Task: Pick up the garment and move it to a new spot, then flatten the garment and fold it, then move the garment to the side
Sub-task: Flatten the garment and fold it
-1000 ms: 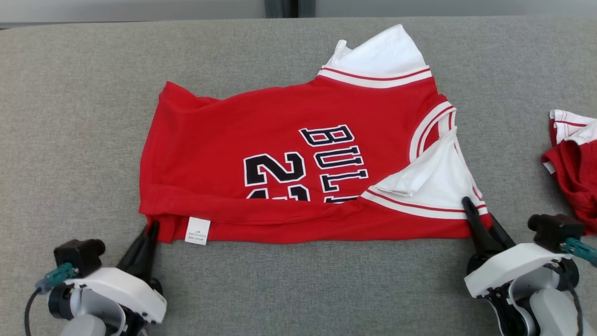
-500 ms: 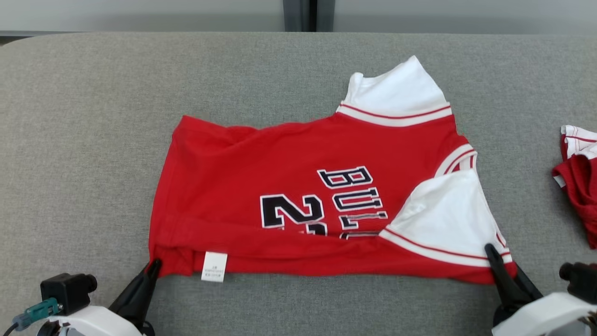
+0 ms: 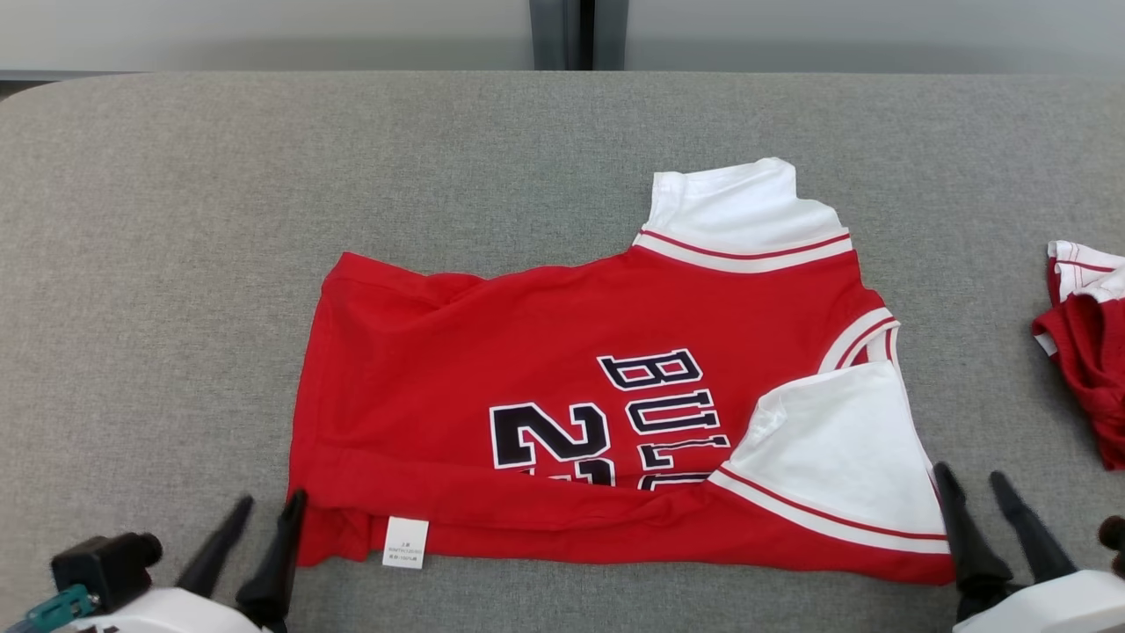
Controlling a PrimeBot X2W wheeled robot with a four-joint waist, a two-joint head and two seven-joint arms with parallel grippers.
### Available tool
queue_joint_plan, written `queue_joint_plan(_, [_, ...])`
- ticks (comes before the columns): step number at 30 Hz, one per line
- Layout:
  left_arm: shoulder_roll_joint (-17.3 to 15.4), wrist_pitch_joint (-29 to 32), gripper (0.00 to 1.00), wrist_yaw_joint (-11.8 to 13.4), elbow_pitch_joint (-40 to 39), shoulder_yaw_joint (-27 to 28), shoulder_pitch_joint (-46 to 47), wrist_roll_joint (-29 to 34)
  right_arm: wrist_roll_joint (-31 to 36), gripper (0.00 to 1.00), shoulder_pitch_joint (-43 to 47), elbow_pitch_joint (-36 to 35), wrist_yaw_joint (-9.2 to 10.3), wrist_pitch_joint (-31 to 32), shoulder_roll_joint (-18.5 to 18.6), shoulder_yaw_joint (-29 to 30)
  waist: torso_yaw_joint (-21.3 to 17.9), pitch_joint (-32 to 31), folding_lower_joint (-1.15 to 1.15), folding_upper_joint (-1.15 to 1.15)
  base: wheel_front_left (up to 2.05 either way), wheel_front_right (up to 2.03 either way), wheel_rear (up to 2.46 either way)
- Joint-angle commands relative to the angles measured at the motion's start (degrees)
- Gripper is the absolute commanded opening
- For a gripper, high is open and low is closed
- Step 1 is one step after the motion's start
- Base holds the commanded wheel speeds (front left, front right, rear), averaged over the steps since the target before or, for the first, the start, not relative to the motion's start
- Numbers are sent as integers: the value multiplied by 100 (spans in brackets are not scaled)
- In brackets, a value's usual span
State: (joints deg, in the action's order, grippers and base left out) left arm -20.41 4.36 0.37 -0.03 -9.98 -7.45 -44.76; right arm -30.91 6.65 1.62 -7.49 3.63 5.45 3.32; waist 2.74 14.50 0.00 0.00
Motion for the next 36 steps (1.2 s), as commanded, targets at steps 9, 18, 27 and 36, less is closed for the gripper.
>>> queue_joint_plan(9, [240, -1273, 100, 319, -218, 172, 741, 770, 747, 100, -547, -554, -2, -1013, -8, 304, -22, -98, 0, 0, 0, 0, 0])
queue_joint_plan(18, [117, -1626, 100, 540, -633, 1, 1344, 1589, 1649, 100, -908, -841, -2, -1140, -121, 233, -31, -274, 0, 0, 0, 0, 0])
queue_joint_plan(27, [146, -1760, 100, 817, -456, -102, 1230, 1992, 2087, 100, -826, -710, -2, -1101, -192, -78, -21, -423, 0, 0, 0, 0, 0])
queue_joint_plan(36, [159, -1777, 100, 803, -155, -156, 1216, 2002, 2124, 100, -663, -685, -2, -1073, -231, -69, -44, -480, 0, 0, 0, 0, 0])
